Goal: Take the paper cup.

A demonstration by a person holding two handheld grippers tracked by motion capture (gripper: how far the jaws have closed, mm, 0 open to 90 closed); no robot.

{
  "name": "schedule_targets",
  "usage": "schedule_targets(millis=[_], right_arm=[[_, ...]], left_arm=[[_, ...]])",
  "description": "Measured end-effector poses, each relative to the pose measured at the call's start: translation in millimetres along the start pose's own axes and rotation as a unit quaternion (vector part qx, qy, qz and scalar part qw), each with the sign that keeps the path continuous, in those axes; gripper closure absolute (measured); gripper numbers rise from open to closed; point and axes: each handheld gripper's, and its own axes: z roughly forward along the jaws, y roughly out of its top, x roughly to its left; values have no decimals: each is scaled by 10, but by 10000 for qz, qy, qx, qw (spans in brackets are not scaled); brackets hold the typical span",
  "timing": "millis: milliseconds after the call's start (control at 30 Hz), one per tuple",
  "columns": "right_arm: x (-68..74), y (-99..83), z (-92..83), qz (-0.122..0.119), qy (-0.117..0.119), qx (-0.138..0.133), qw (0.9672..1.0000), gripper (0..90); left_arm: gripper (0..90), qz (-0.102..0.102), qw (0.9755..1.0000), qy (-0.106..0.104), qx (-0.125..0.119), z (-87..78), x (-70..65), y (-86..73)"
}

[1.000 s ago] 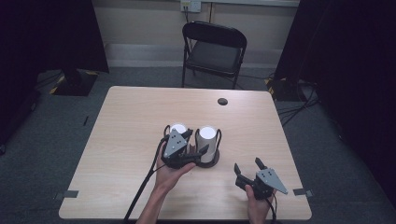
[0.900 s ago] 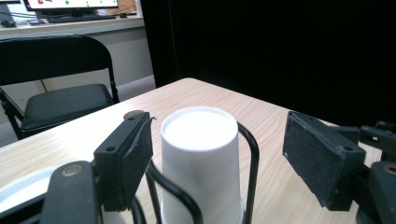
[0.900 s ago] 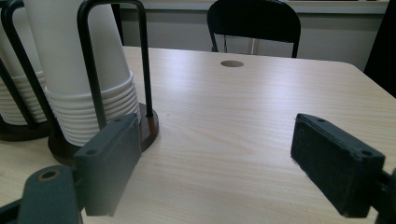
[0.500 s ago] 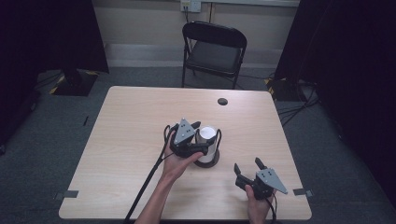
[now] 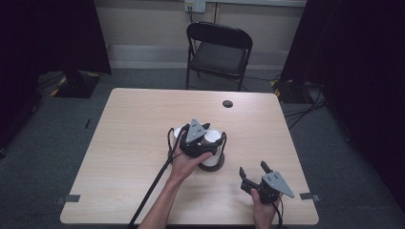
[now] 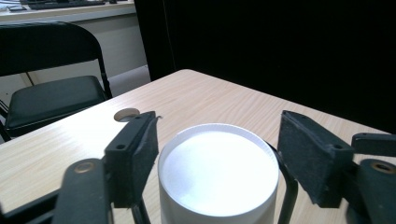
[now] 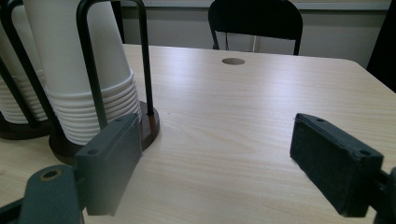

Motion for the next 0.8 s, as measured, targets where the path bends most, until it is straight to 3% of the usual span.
schedule_targets(millis=[333,400,800], right_arm=[[0,-1,-2,-3,11,-6,10000,160],[-1,-1,-3,8,18,-11,10000,160],[0,-1,-3,2,18,-11,10000,160]], left_arm=[[312,72,9999,35,87,50,-9,-20],[317,214,9996,91,176,73,-34,-25],[358,187,9996,68,206,63,-21,-20]])
